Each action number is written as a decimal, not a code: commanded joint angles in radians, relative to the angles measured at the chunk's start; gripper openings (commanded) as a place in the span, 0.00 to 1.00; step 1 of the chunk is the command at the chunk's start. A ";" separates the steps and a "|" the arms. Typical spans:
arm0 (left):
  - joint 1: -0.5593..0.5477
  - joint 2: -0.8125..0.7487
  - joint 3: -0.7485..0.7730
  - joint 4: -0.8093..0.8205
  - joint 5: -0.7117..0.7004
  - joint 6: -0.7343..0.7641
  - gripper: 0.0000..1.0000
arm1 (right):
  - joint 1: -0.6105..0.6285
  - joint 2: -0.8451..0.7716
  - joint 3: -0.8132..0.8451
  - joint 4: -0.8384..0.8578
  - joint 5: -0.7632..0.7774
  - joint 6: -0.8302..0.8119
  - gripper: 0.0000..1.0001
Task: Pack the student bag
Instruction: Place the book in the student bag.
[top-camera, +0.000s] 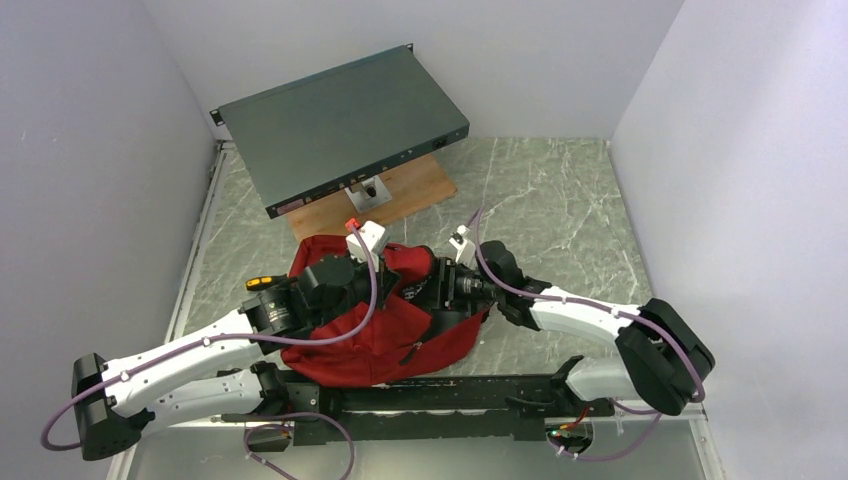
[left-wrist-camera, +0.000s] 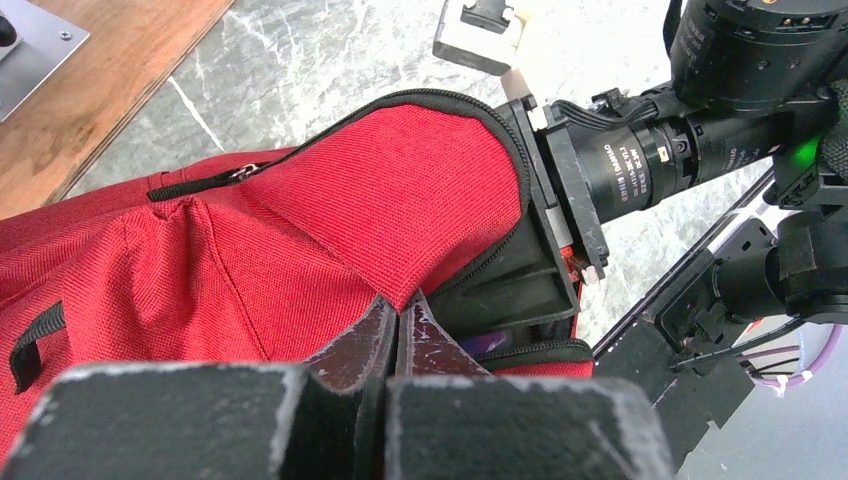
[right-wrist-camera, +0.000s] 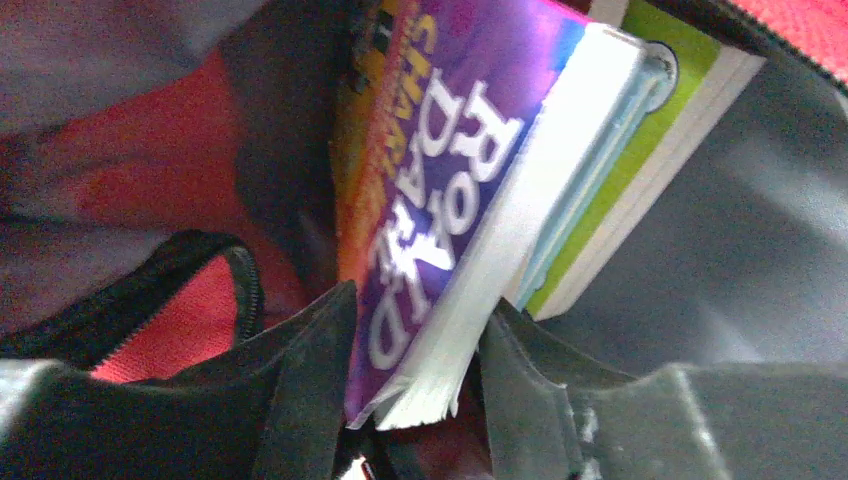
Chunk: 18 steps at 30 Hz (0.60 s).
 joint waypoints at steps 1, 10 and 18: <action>-0.008 -0.024 0.015 0.094 0.001 -0.003 0.00 | -0.004 -0.017 -0.005 0.024 0.011 -0.020 0.40; -0.008 -0.016 0.014 0.085 0.017 -0.022 0.00 | 0.082 0.173 0.114 0.219 -0.067 0.050 0.14; -0.008 -0.034 0.018 0.049 -0.009 -0.019 0.00 | 0.073 0.207 0.089 0.256 -0.099 0.063 0.13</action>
